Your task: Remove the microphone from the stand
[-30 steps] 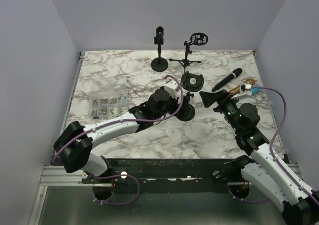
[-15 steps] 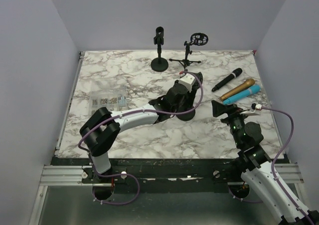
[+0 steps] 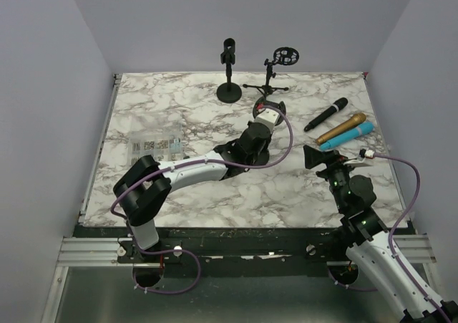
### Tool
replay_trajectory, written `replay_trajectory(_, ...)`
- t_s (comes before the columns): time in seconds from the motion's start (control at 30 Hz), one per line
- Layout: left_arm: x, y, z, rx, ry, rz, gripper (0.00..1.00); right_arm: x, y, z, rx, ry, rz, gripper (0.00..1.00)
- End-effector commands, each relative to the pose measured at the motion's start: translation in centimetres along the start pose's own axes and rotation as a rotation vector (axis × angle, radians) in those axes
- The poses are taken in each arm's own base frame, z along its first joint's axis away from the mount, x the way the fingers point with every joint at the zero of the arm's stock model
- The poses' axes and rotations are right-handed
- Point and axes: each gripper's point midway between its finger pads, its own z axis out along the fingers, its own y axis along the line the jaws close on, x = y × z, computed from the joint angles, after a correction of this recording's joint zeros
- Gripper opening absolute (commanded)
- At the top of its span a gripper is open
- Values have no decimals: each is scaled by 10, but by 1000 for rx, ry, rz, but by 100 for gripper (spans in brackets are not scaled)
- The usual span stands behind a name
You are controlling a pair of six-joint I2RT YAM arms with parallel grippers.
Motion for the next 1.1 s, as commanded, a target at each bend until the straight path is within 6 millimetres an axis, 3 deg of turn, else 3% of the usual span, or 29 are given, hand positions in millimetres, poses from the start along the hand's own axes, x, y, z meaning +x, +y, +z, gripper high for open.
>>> replay_trajectory(0.0,-15,56,-18,-187,-34,79,0,4,-9,2,30,-6,-3,94)
replay_trajectory(0.33,-46,112,-32,-230,-114,31,0,3,-11,3,38,-14,-13,94)
replay_trajectory(0.63,-89,204,-29,-365,-212,-30,0,12,-14,8,50,12,-28,94)
replay_trajectory(0.83,-124,256,-12,-386,-306,-95,0,21,-14,12,45,43,-36,94)
replay_trajectory(1.07,-154,298,27,-400,-370,-49,0,21,-18,11,58,36,-41,94)
